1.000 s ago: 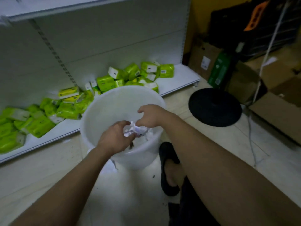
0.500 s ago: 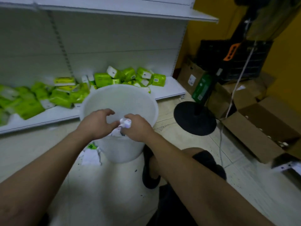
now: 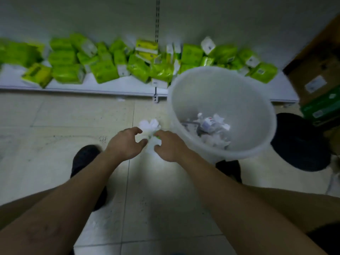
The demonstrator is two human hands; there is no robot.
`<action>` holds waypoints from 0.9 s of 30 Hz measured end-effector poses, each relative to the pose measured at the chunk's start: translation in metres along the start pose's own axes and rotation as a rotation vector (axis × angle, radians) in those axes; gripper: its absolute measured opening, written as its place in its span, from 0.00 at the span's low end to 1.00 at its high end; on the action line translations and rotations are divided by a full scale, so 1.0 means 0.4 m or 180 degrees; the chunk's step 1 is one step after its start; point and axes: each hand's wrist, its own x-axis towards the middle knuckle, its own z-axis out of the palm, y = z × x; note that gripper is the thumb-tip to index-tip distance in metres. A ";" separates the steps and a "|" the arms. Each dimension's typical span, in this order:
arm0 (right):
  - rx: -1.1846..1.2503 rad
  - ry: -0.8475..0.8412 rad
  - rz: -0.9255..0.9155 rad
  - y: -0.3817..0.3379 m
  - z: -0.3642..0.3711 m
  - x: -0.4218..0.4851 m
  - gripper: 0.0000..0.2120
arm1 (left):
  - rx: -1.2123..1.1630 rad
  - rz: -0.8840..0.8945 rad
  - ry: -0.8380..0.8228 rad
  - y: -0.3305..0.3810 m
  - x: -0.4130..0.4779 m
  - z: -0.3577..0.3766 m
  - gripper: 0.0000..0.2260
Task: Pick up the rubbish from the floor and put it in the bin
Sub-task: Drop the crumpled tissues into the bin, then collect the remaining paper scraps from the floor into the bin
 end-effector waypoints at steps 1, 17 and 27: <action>-0.0095 -0.0186 0.0052 0.018 0.036 0.025 0.27 | -0.0006 -0.0089 -0.0099 -0.036 0.015 0.025 0.23; -0.0779 -0.0726 0.0216 0.275 0.383 0.367 0.26 | 0.0226 0.0095 -0.0524 -0.272 0.374 0.395 0.25; -0.0220 -0.0280 0.0620 0.324 0.462 0.289 0.09 | 0.0524 -0.0494 -0.0372 -0.306 0.353 0.485 0.08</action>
